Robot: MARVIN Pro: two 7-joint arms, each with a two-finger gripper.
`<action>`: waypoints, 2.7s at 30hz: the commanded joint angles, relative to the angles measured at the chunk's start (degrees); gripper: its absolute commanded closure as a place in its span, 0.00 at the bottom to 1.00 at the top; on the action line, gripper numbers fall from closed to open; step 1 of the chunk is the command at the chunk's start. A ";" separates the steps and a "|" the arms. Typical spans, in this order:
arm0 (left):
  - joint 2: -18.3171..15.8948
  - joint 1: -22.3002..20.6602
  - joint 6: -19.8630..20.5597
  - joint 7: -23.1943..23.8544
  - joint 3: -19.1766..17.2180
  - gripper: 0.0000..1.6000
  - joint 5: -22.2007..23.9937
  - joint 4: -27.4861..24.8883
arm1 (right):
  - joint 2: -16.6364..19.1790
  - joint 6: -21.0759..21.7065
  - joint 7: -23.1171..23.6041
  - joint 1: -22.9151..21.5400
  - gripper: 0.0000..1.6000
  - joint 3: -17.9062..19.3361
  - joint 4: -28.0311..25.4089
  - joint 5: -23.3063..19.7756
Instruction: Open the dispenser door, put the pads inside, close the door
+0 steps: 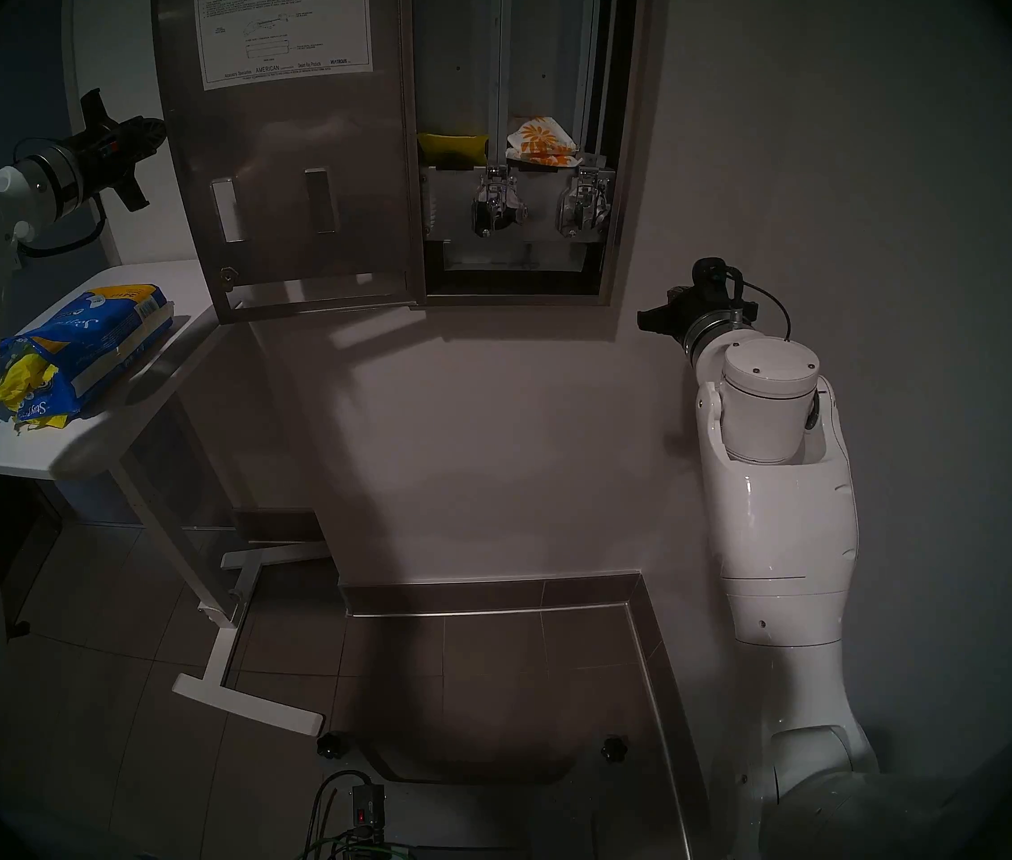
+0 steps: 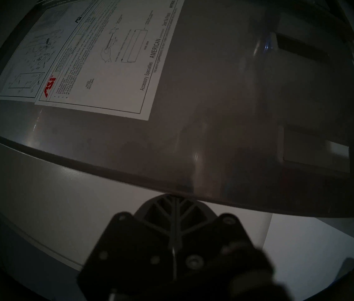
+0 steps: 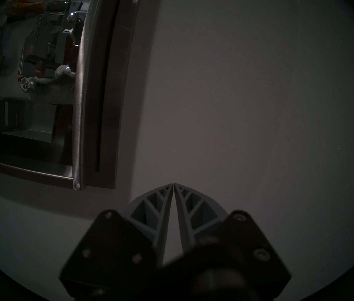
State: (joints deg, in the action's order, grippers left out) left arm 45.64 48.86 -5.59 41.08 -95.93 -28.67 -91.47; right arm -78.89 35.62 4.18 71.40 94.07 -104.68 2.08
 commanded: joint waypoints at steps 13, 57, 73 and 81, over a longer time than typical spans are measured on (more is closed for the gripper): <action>7.26 -5.22 0.56 0.75 9.37 1.00 6.21 -5.35 | 0.05 -0.13 0.00 -0.42 0.68 0.02 -0.23 -0.01; 7.74 -9.21 11.58 3.87 11.37 1.00 5.53 -4.29 | 0.10 -0.15 0.01 -0.47 0.68 -0.03 0.88 -0.04; 7.69 -10.48 15.04 5.47 12.06 1.00 5.50 -4.26 | 0.13 -0.17 0.01 -0.51 0.68 -0.05 1.11 -0.05; 8.22 -11.12 16.67 6.20 12.32 0.00 5.38 -4.88 | 0.15 -0.18 0.01 -0.53 0.68 -0.06 1.20 -0.06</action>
State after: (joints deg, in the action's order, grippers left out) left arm 47.70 40.51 14.20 45.26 -88.60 -28.42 -90.19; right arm -78.78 35.63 4.21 71.42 93.99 -102.91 2.02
